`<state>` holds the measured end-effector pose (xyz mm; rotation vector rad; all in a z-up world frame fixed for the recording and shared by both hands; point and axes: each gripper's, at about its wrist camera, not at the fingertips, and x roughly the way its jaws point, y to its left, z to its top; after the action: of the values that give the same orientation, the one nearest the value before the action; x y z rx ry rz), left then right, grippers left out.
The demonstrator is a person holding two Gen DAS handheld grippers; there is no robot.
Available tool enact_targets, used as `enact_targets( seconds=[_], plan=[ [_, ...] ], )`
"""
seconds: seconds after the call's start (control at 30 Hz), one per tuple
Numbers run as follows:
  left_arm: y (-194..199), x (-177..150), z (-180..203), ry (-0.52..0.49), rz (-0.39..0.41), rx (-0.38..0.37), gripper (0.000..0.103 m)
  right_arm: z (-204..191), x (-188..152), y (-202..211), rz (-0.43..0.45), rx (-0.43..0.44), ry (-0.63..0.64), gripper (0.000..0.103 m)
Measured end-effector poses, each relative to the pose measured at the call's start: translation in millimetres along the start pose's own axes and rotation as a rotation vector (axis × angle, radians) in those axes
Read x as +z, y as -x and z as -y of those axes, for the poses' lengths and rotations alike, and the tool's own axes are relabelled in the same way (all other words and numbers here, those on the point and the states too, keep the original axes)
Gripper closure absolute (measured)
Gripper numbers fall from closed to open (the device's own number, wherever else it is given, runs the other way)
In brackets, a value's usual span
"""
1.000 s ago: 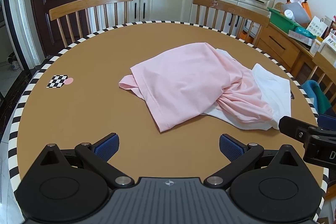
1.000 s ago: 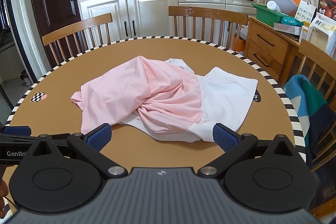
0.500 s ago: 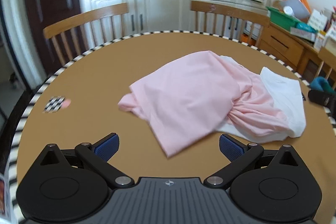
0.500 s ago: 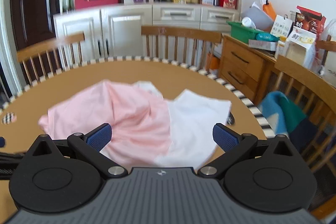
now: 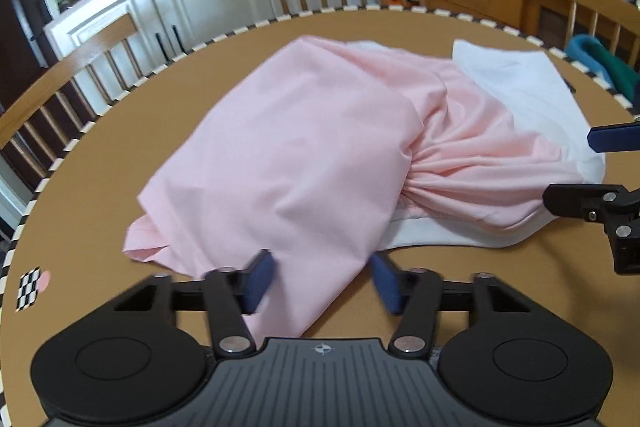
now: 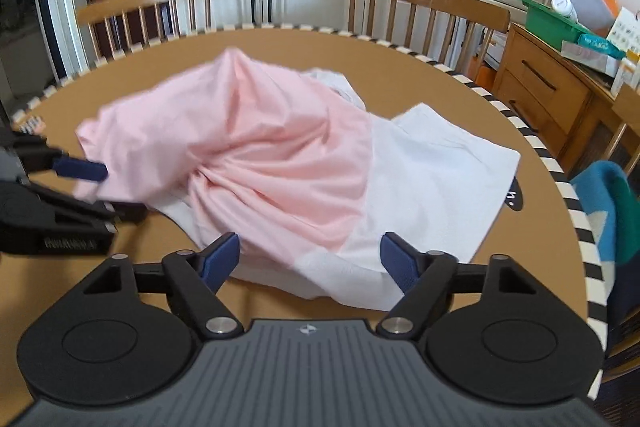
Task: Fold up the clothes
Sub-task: 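Grasp the pink shirt hem with the left gripper while the right gripper grasps another hem edge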
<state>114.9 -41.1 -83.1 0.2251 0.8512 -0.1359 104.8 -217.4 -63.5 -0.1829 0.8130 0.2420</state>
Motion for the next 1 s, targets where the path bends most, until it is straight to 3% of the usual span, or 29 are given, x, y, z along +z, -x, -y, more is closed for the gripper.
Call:
enact_targets(
  seconds=[0.03,0.07,0.1,0.2,0.3,0.43,0.57,0.67,0.73,0.77,0.83,0.93,1.0],
  plan=[
    [-3,1,-2,-0.001,-0.001,-0.009,0.078,1,0,-4,-0.02,0.02,-0.008,0.073],
    [-4,2,-5,0.008,-0.015,-0.019,0.094,3,-1,-8,-0.03,0.051,-0.034,0.087],
    [-5,3,-8,0.018,-0.029,-0.029,0.101,6,-1,-12,-0.041,0.081,-0.06,0.087],
    [-1,3,-19,0.053,-0.056,-0.06,0.101,14,3,-4,-0.029,0.125,-0.117,0.09],
    [30,-2,-35,0.095,-0.034,-0.079,0.101,24,11,31,0.041,0.197,-0.167,0.091],
    [82,-14,-55,0.124,0.027,-0.092,0.101,29,23,92,0.146,0.299,-0.125,0.092],
    [110,-32,-65,0.122,0.031,-0.059,0.101,34,29,128,0.171,0.4,-0.096,0.092],
    [100,-46,-59,0.118,-0.006,0.002,0.091,40,27,122,0.118,0.427,-0.123,0.092],
    [99,-53,-50,0.128,-0.009,0.024,0.072,46,23,105,0.07,0.373,-0.12,0.092],
    [101,-56,-45,0.128,-0.005,0.029,0.069,49,18,94,0.047,0.324,-0.107,0.092],
    [105,-62,-33,0.124,0.007,0.038,0.048,57,8,73,-0.014,0.224,-0.083,0.091],
    [124,-68,-1,0.06,0.104,0.01,0.027,77,-9,55,-0.073,0.181,-0.108,0.091],
    [128,-70,25,-0.002,0.152,-0.055,0.023,90,-20,49,-0.104,0.195,-0.163,0.091]
  ],
)
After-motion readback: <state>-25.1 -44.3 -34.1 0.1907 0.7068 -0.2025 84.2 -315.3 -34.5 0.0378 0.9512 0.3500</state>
